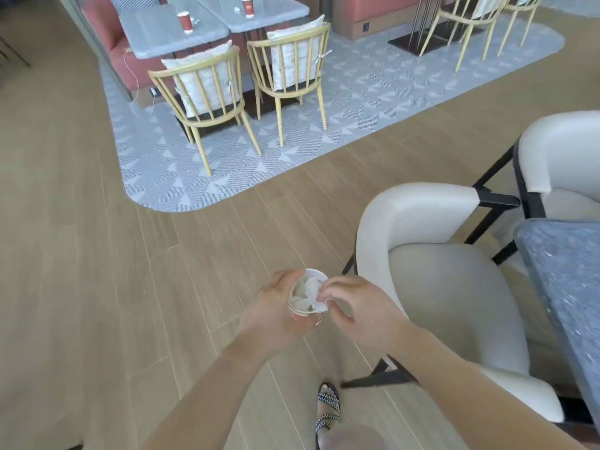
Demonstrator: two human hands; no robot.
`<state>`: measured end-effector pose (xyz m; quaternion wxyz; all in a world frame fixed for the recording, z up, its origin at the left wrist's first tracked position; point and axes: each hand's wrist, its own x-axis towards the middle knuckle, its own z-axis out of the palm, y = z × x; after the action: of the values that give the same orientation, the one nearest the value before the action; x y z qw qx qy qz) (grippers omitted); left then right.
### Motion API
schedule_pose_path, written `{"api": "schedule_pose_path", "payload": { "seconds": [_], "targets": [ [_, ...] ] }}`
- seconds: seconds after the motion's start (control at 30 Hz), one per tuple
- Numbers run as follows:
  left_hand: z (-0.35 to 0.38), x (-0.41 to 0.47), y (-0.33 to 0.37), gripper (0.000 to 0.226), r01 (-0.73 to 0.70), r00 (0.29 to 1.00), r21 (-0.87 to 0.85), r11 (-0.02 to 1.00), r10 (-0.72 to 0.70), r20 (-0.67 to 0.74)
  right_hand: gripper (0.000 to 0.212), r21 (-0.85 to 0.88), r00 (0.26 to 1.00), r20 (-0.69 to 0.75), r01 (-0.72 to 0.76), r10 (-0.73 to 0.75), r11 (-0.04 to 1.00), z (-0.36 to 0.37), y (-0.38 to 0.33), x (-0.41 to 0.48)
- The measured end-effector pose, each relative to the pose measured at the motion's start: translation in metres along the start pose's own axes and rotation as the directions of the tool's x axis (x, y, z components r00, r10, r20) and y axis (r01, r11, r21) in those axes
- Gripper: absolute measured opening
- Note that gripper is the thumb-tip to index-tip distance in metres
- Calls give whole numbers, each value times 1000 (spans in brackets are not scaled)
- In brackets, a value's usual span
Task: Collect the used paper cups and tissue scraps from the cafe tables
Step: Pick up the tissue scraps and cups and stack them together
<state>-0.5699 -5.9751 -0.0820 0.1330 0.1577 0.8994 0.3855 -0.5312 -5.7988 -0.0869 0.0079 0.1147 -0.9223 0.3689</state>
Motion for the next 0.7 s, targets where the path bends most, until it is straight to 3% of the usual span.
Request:
{"api": "schedule_pose_path", "payload": {
  "seconds": [0.17, 0.4, 0.57, 0.7],
  "targets": [
    [-32, 64, -13, 59, -24, 999, -35, 999, 22, -45, 22, -53, 996, 59, 74, -71, 996, -7, 10, 74],
    [-72, 167, -41, 64, -98, 995, -50, 994, 97, -18, 14, -148, 998, 61, 0, 10, 989, -7, 32, 181],
    [-109, 264, -48, 49, -251, 967, -44, 967, 253, 43, 20, -184, 992, -28, -127, 124, 975, -32, 41, 256],
    [-135, 335, -33, 19, -469, 877, 23, 883, 463, 132, 19, -180, 961, -179, -245, 213, 953, -52, 49, 299]
  ]
}}
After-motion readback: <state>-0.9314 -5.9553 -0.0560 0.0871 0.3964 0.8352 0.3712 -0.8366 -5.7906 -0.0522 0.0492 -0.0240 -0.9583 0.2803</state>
